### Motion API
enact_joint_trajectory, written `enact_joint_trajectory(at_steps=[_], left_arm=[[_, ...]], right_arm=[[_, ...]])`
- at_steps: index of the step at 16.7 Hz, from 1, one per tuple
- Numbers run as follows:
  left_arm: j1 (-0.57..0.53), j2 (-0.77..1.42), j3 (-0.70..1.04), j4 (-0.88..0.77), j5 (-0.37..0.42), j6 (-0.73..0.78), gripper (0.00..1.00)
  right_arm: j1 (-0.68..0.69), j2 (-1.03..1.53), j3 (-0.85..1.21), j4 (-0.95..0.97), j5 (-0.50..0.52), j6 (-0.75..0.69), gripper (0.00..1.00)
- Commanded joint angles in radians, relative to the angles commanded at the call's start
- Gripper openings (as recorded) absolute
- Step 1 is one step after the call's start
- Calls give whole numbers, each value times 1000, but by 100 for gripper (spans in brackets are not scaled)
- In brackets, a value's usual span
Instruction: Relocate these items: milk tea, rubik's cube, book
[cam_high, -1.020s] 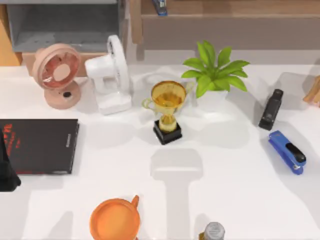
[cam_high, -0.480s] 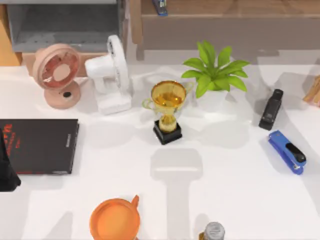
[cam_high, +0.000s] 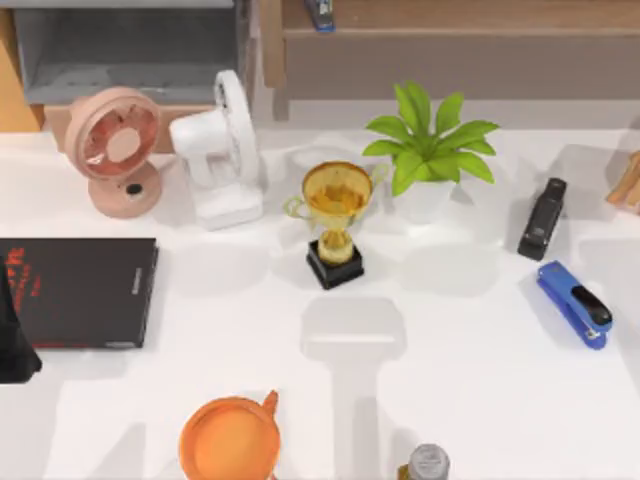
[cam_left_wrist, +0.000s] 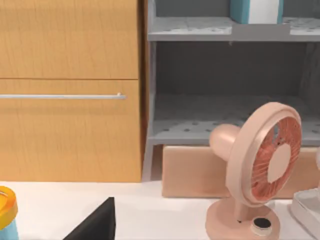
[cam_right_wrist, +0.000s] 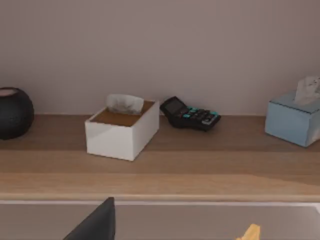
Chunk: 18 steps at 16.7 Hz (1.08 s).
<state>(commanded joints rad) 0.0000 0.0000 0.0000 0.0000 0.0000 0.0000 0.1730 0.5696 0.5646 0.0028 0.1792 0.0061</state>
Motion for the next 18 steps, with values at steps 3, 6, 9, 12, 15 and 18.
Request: enact_joint_trajectory(at_steps=[3,6,9,12,15,18], left_arm=[[0,0,0,0,0,0,100],[0,0,0,0,0,0,100],[0,0,0,0,0,0,100],[0,0,0,0,0,0,100],[0,0,0,0,0,0,100],[-11,60,60,52,-12,-4,100]], right_arm=[[-75,-280,-277,-1,-78,-2,100],[-135,-467,-463,-3,-140,-4,100],[-169,-560,-555,-3,-175,-6,100],[-173,-570,-565,-3,-179,-6,100],[-173,-570,-565,-3,-179,-6,100],[-173,-570,-565,-3,-179,-6,100]])
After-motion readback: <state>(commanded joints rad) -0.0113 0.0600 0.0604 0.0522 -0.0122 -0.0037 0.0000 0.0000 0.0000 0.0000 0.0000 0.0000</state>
